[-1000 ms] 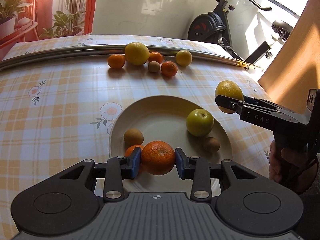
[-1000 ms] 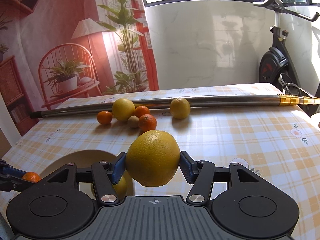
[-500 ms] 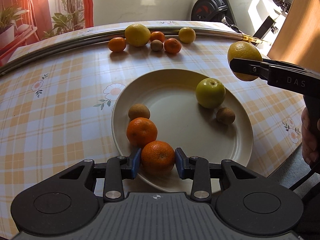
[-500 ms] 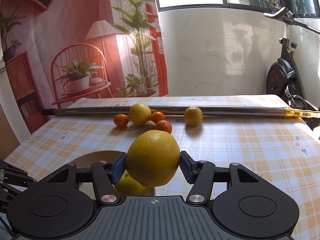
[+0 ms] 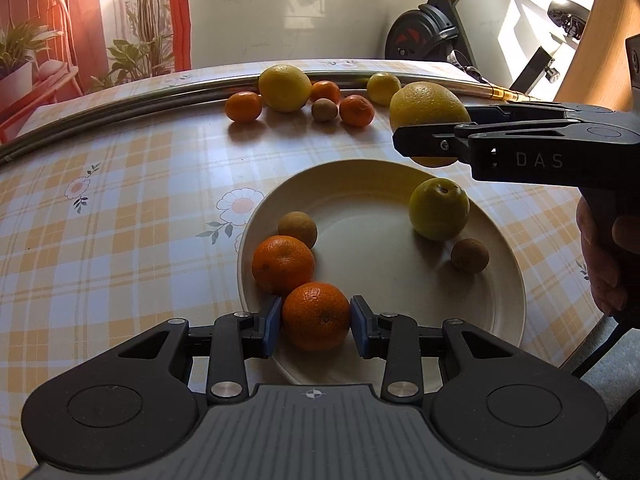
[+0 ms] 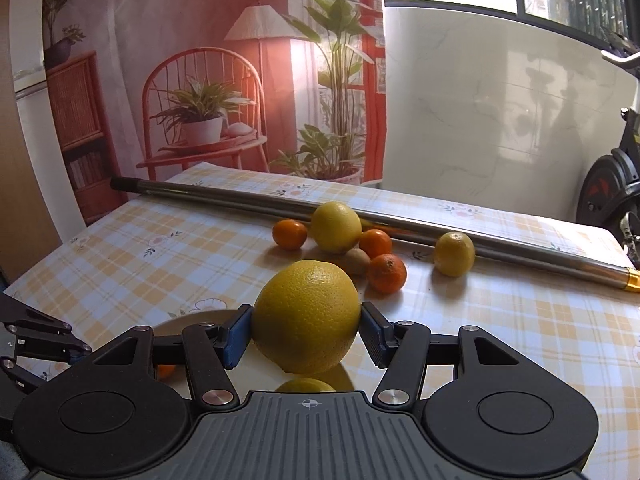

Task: Organize fruits
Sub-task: 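Carry both fruits to the white plate and open the left tool over it, then lower the grapefruit into the plate and open the right tool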

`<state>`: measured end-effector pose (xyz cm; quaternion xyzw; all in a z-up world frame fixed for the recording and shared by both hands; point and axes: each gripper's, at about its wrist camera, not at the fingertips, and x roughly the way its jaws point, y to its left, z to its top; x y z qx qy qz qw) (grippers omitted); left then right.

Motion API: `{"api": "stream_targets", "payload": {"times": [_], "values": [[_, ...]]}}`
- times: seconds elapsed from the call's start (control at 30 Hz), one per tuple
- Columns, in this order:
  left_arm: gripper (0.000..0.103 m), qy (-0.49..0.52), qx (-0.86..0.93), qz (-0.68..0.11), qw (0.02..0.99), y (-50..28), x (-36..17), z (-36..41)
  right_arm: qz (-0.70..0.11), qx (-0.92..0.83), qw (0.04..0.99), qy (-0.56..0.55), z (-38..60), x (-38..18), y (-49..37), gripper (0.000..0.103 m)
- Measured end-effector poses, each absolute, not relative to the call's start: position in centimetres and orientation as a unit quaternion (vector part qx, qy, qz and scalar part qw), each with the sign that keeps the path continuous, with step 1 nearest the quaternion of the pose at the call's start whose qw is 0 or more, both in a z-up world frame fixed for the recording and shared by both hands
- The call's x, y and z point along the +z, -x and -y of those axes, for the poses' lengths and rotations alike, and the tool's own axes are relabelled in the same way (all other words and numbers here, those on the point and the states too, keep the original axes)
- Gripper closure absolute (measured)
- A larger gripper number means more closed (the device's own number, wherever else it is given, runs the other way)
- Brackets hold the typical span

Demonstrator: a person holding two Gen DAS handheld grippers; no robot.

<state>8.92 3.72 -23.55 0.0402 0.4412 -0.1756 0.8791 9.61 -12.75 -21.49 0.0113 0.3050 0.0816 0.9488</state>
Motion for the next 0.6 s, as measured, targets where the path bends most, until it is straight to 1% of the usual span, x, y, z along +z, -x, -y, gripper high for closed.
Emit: {"api": "stream_targets", "payload": {"times": [0.23,0.6], "values": [[0.064,-0.037,-0.182,-0.432,0.882,-8.9,-23.7,-3.9,-0.339,0.121,0.932,0.035,9.4,-22.9,-10.9,0.05],[0.064,-0.03,-0.187,-0.421,0.887,-8.5,-23.9,-4.3,-0.363,0.13,0.922,0.037,8.5,-24.3,-11.7,0.05]]}}
